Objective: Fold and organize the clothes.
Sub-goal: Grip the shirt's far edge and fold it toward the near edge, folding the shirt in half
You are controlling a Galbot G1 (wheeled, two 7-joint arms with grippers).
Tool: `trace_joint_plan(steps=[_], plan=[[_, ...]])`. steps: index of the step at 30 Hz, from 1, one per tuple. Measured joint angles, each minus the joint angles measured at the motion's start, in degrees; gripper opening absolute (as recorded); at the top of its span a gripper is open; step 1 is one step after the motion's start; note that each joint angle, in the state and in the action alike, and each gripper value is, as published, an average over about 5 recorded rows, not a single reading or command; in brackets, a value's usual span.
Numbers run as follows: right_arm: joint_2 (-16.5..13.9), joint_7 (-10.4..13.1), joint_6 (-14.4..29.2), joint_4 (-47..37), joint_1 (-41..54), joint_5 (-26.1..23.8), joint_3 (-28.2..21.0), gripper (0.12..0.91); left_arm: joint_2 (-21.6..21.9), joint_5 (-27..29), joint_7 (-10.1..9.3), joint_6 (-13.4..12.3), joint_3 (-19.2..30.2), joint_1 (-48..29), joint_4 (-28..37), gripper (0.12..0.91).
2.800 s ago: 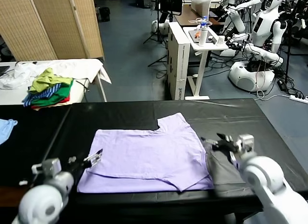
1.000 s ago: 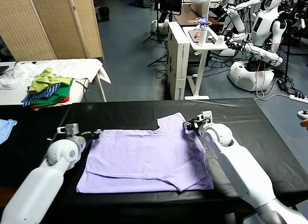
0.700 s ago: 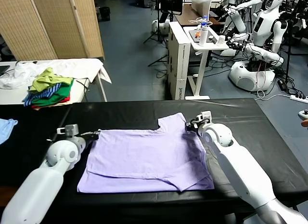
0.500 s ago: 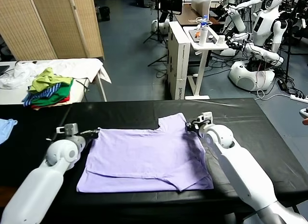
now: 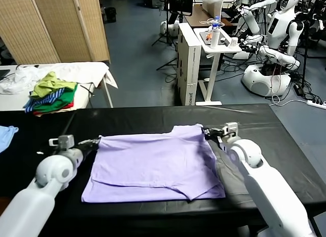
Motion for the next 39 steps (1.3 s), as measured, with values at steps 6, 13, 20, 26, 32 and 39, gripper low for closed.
trace_joint_plan(steps=[6, 13, 20, 26, 32, 39], plan=[[-2.82, 0.45, -1.3, 7.14, -6.94, 0.88, 3.55, 0.139, -0.27, 0.64, -1.2, 0.41, -2.73, 5.8, -6.42, 0.147], [-5.64, 2.42, -3.6, 12.26, -13.23, 1.67, 5.63, 0.139, -0.21, 0.55, -2.62, 1.52, -6.36, 11.53, -12.0, 0.147], [-7.56, 2.77, -3.78, 15.57, -17.34, 1.99, 6.86, 0.139, -1.15, 1.58, -2.63, 1.99, -10.58, 17.5, -15.46, 0.147], [-8.74, 2.98, -3.78, 17.95, -20.93, 1.77, 7.34, 0.139, -2.75, 3.39, -2.59, 3.01, -12.54, 22.11, -17.48, 0.147], [-8.91, 3.01, -3.78, 18.45, -23.42, 0.99, 7.09, 0.139, -4.04, 4.96, -2.56, 3.22, -13.46, 25.52, -18.67, 0.147], [-8.91, 2.76, -3.78, 18.25, -24.61, 0.15, 6.63, 0.139, -5.31, 6.91, -2.38, 3.19, -13.83, 28.58, -18.88, 0.147]])
